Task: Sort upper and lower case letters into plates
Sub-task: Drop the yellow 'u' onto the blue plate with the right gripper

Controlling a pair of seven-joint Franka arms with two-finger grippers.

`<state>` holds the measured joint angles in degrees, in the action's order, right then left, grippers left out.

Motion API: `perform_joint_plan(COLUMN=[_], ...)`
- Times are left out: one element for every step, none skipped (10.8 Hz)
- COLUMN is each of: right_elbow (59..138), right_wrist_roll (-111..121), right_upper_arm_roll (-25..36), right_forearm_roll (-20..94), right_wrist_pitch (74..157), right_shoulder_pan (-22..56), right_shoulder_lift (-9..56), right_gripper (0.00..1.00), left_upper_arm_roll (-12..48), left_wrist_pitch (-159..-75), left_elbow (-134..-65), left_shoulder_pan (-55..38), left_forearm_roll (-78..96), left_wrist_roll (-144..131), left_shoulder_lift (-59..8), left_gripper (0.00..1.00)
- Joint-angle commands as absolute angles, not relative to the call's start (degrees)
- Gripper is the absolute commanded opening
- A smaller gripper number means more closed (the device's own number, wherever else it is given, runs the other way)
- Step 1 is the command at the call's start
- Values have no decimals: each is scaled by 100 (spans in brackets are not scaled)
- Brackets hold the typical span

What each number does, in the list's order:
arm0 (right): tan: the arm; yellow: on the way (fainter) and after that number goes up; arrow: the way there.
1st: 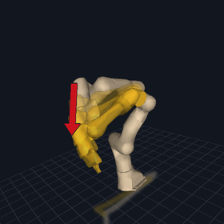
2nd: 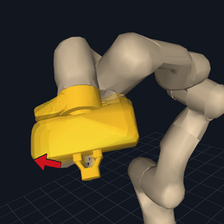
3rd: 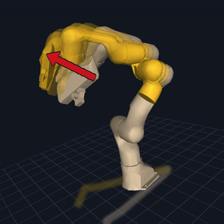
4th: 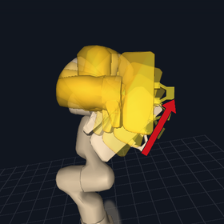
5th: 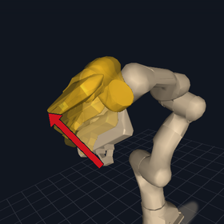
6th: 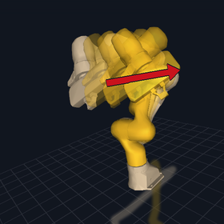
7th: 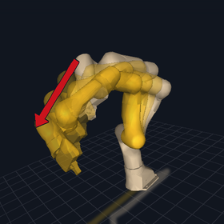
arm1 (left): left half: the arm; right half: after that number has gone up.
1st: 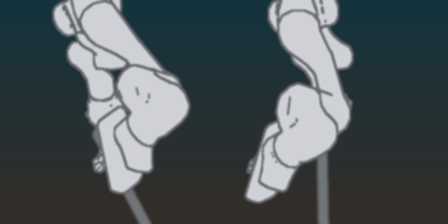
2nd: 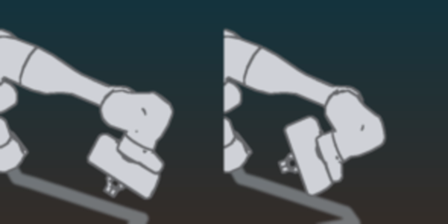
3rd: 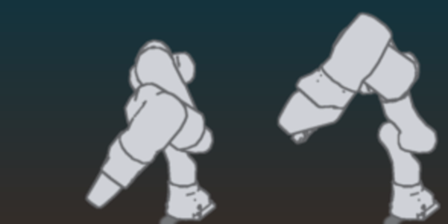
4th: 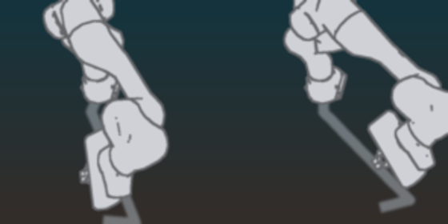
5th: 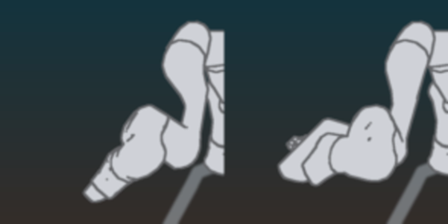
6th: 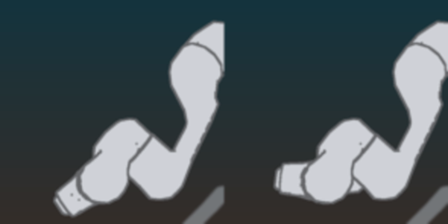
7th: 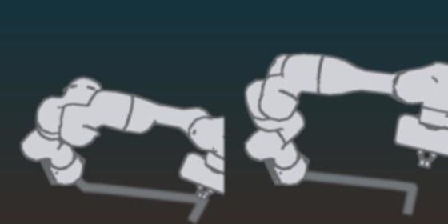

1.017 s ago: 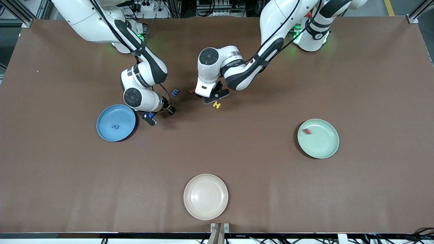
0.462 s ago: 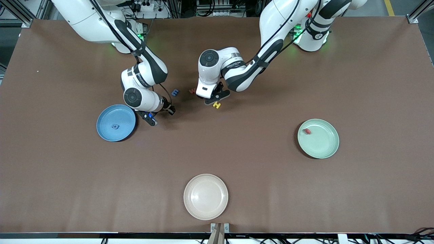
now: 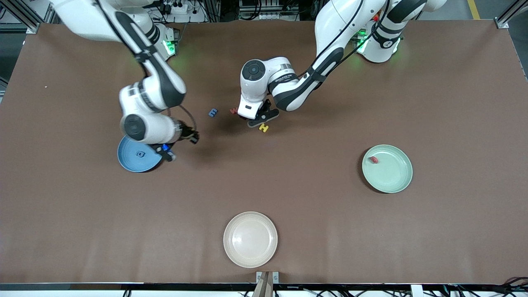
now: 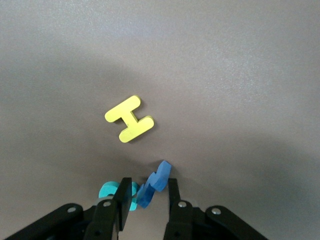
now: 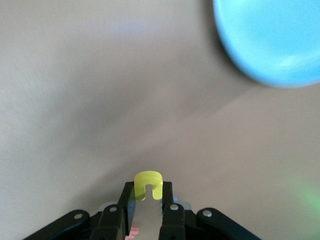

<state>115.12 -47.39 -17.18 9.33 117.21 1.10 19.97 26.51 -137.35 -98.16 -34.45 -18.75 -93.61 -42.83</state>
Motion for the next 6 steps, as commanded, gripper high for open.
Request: perform_joint_plan(right_elbow=[11329, 11320, 11338, 11347, 11347, 11364], right_wrist_roll=[-3320, -2774, -2403, -2295, -2294, -2294], right_upper_arm_roll=[-944, -645, -442, -379, -369, -369], right_forearm_roll=[791, 730, 677, 677, 677, 677], right_wrist_pitch=[11479, 11479, 11513, 11540, 11584, 11706], right_shoulder_pan=[44, 44, 44, 44, 35, 35], right_shoulder_lift=[2039, 2065, 2118, 2188, 2241, 2337], right_gripper=[0, 0, 0, 2, 6, 23], left_upper_arm_roll=[2610, 2610, 2610, 2602, 2602, 2602], left_wrist_pitch=[-13676, -13676, -13676, -13676, -13676, -13676], left_elbow=[-9686, -9686, -9677, -9651, -9616, -9598], left_shoulder_pan=[-3559, -3568, -3568, -3577, -3586, -3586], left_forearm_roll=[-2057, -2057, -2057, -2057, -2057, -2057], left_wrist_roll=[-9519, -9519, -9519, -9510, -9510, -9510], left_shoulder_lift=[-4342, -4350, -4377, -4386, -4421, -4464], left_gripper=[31, 32, 31, 31, 27, 22])
